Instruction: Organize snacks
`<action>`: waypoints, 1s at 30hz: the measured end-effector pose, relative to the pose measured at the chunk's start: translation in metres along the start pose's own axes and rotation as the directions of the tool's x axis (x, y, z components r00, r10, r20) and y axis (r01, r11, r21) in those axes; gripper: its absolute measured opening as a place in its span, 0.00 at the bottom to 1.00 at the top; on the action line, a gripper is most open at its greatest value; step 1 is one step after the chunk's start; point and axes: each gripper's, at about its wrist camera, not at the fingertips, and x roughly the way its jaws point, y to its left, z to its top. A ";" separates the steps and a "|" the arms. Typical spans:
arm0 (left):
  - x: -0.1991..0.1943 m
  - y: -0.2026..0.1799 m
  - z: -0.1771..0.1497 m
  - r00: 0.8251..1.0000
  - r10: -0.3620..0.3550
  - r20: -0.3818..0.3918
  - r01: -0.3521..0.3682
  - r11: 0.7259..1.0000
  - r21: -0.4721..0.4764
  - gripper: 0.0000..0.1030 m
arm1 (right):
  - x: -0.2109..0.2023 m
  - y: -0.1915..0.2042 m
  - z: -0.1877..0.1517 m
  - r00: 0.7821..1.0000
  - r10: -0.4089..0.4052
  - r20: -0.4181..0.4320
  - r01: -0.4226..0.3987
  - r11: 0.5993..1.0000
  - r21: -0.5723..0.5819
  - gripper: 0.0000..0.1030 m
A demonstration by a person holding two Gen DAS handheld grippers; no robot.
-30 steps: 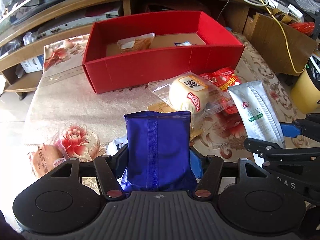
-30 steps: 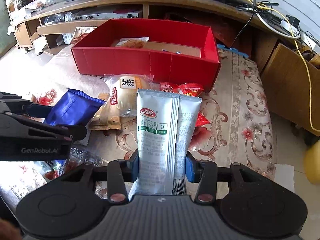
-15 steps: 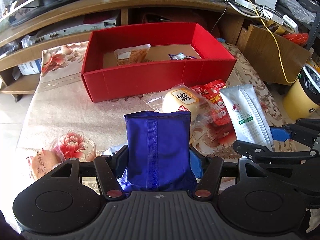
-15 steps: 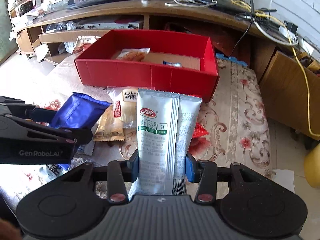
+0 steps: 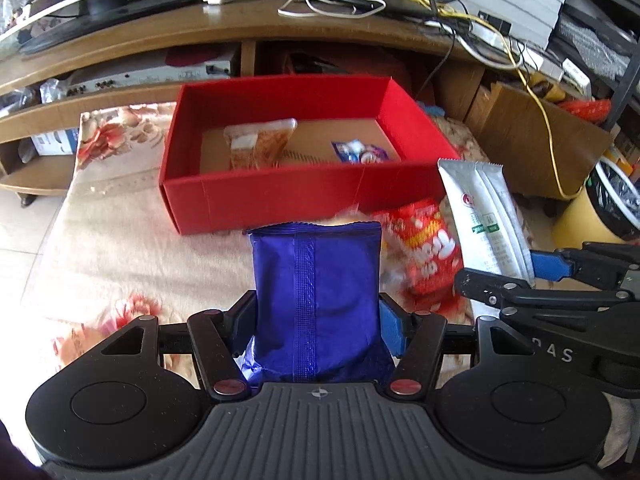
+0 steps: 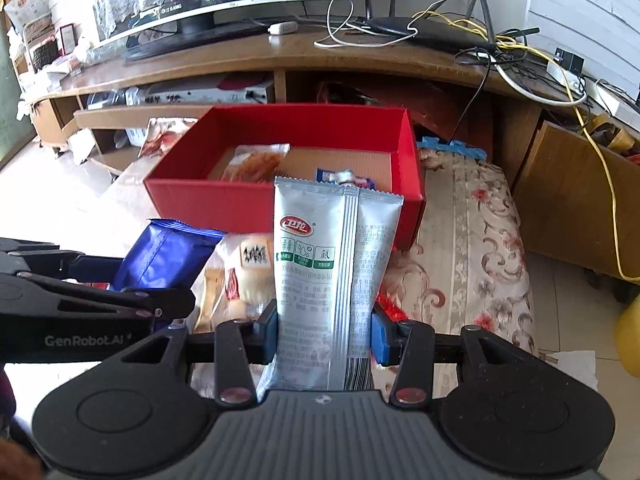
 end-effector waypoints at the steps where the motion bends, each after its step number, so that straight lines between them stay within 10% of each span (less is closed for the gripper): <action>1: 0.000 0.000 0.003 1.000 -0.002 0.004 0.002 1.000 0.000 0.66 | 0.000 0.000 0.003 1.000 0.001 0.002 -0.001 1.000 0.002 0.40; 30: 0.051 0.019 0.109 0.996 0.047 0.080 -0.044 0.998 -0.040 0.66 | 0.080 -0.029 0.110 0.999 0.022 0.023 -0.025 0.994 0.111 0.40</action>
